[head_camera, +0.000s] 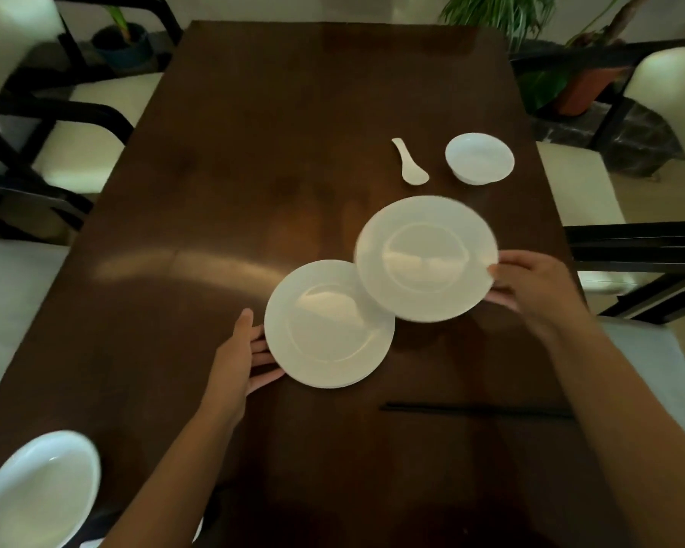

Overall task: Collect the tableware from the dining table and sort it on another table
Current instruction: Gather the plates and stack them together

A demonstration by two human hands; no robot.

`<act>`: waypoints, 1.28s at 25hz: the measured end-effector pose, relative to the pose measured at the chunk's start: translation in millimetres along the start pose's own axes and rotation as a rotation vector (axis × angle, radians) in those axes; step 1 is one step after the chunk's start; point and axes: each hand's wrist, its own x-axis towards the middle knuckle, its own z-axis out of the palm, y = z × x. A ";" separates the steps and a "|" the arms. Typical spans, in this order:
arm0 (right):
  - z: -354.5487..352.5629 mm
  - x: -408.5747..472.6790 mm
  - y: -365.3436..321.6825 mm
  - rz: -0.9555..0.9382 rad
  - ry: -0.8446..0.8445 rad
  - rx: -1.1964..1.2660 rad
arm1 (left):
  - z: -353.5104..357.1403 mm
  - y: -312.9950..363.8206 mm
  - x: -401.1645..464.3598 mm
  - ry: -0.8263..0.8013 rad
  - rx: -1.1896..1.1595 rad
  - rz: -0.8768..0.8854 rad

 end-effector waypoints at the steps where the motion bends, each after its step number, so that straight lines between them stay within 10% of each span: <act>1: 18.6 -9.2 2.4 0.026 -0.070 -0.001 | -0.3 0.0 -1.5 -0.005 0.002 0.013; 13: 100.1 -33.1 45.2 0.114 -0.245 -0.115 | -2.1 -9.1 -4.3 -0.031 0.178 0.218; 22: 93.8 -27.1 67.8 -0.398 -0.030 -0.758 | -2.3 -14.8 3.5 -0.017 0.130 0.263; 32: 97.2 -25.5 75.4 -0.271 -0.080 -0.604 | -10.7 -16.8 2.2 0.024 0.160 0.219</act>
